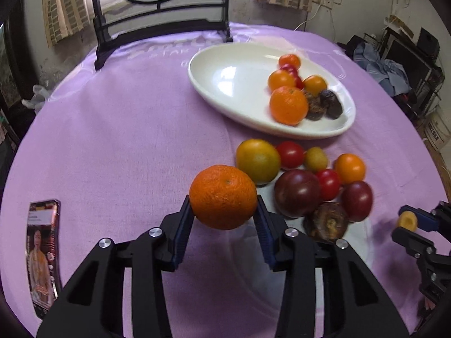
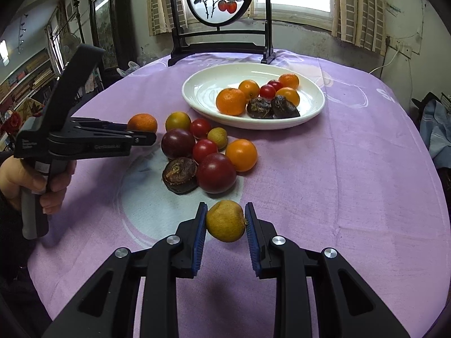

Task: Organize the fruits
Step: 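Place the tangerine on the plate with the left tool while the right tool places the lemon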

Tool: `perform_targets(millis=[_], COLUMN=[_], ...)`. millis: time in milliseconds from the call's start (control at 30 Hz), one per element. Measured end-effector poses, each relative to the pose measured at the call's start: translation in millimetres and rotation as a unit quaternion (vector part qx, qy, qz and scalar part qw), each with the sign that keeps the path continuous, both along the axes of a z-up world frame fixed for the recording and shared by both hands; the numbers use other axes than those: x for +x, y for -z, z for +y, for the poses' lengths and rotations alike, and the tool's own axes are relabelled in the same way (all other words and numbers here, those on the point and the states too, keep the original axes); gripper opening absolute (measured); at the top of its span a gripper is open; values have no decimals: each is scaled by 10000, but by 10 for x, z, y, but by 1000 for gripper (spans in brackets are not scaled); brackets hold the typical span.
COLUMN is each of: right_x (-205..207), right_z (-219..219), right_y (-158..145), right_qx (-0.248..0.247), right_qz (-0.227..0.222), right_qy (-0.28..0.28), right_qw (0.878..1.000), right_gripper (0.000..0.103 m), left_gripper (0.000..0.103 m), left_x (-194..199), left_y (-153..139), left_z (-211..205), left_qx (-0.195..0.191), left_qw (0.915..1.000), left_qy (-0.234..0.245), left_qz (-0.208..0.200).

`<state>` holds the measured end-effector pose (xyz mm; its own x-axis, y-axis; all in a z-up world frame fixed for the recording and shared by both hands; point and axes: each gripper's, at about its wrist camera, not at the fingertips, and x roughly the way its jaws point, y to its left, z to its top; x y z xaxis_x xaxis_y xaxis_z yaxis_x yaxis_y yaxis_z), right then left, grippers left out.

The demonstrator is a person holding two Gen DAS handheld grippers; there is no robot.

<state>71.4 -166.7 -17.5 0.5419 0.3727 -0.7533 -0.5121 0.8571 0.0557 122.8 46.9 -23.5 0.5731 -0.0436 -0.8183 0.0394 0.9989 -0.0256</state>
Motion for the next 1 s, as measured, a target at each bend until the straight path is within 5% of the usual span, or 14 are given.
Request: perform_targets(millis=[200, 400, 567, 933, 967, 1000], right_x=[148, 571, 1048, 1842, 1880, 1906], right_z=[-2, 117, 291, 443, 437, 421], right_y=[-227, -437, -435, -121, -99, -81], right_qx=[111, 149, 57, 167, 269, 394], right_qz=[-298, -622, -708, -273, -197, -128], right_qy=[7, 5, 89, 358, 356, 379], right_qw=[9995, 9979, 9974, 9988, 9988, 9984], right_gripper=[27, 27, 27, 28, 32, 46], left_gripper=[42, 42, 42, 42, 43, 45], left_x=[2, 431, 958, 1559, 1583, 1608], left_y=[-395, -542, -417, -30, -11, 11], left_z=[-76, -168, -307, -316, -308, -291], left_qx=[-154, -153, 121, 59, 28, -30], left_qw=[9991, 9988, 9995, 9991, 9990, 9988], left_qy=[180, 33, -103, -385, -404, -443], left_qz=[-361, -455, -256, 174, 198, 227])
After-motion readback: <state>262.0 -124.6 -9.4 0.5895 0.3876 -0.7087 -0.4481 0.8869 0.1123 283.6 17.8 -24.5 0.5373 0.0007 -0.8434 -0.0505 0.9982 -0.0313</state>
